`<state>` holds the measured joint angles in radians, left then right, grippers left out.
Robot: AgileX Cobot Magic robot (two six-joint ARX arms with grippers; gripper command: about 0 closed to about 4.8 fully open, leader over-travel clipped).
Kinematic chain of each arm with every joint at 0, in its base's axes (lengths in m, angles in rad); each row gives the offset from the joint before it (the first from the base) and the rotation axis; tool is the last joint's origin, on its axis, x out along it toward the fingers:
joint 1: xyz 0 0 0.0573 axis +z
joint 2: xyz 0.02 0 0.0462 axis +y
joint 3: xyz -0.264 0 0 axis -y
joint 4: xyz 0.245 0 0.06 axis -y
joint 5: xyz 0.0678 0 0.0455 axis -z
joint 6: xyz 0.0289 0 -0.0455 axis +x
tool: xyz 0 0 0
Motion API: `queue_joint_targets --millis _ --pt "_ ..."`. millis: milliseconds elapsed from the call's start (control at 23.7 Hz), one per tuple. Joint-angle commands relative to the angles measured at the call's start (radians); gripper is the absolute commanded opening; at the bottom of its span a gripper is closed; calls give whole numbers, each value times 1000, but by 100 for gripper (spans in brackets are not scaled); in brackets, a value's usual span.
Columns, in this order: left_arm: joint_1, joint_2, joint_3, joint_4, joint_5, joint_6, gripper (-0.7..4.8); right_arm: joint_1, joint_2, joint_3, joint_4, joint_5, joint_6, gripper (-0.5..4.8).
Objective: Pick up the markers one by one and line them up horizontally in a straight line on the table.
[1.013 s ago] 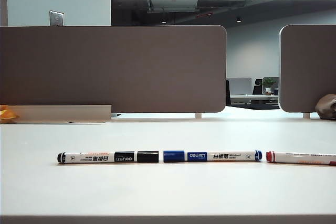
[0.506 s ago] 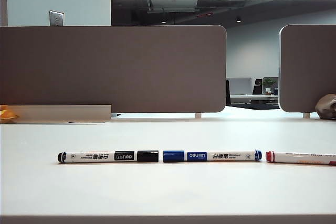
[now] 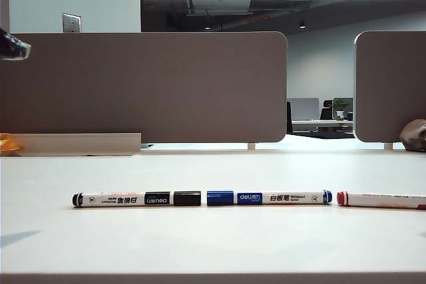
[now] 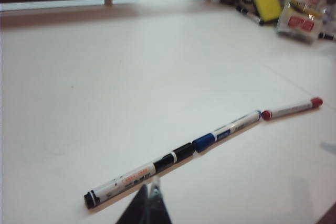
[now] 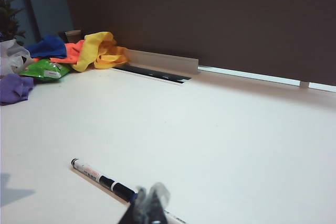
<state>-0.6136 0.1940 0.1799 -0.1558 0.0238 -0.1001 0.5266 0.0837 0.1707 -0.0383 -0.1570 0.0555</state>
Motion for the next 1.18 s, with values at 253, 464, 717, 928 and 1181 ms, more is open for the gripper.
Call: queue_joint_targets --millis 253,464,717,928,1181 --pt "2 0 -72 55 54 -12 -5 1 -2 -100 96 1 26 -3" --pt "2 0 -121 87 125 -5 -5 1 -3 -152 134 -1 26 -3" --pt "2 0 -140 136 134 0 -5 0 -3 -170 133 -2 23 -3" --pt "2 0 -141 133 135 96 -5 0 -3 -170 61 -2 24 -1" --pt "2 0 -147 106 134 235 -5 0 -3 -170 -29 0 23 -1"
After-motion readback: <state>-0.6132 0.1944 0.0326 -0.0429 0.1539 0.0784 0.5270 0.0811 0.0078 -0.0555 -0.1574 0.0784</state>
